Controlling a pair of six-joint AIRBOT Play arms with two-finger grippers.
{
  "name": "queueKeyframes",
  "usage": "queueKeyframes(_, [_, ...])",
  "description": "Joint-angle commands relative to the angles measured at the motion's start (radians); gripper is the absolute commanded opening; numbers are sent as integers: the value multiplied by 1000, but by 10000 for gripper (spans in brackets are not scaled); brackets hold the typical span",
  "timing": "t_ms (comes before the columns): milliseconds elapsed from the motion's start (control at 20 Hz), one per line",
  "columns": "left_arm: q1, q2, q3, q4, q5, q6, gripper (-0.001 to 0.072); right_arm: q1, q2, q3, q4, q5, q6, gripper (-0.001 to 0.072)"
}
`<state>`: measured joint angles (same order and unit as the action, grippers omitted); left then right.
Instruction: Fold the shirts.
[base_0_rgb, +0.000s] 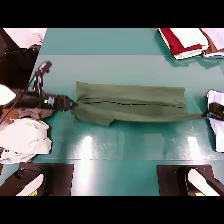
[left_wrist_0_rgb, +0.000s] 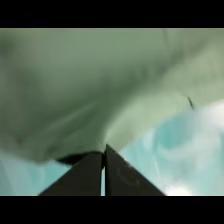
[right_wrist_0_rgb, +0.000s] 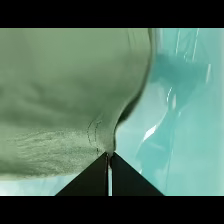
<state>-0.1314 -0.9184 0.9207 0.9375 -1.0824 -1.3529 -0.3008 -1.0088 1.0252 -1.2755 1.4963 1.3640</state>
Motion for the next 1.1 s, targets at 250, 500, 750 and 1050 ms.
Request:
queueKeyframes(250, [0, -455, 274, 31, 251, 26, 38, 135, -398, 327, 1, -128, 34, 16])
queueKeyframes(500, [0, -567, 321, 31, 380, 25, 41, 177, -599, 485, 9, -188, 78, 22])
queueKeyframes(750, [2, -566, 371, 35, 346, -3, 650, 131, -731, 624, 246, -122, 10, 553])
queueKeyframes(1050, [1, -564, 423, 34, 44, 0, 38, -32, -730, 610, 238, 83, -83, 552])
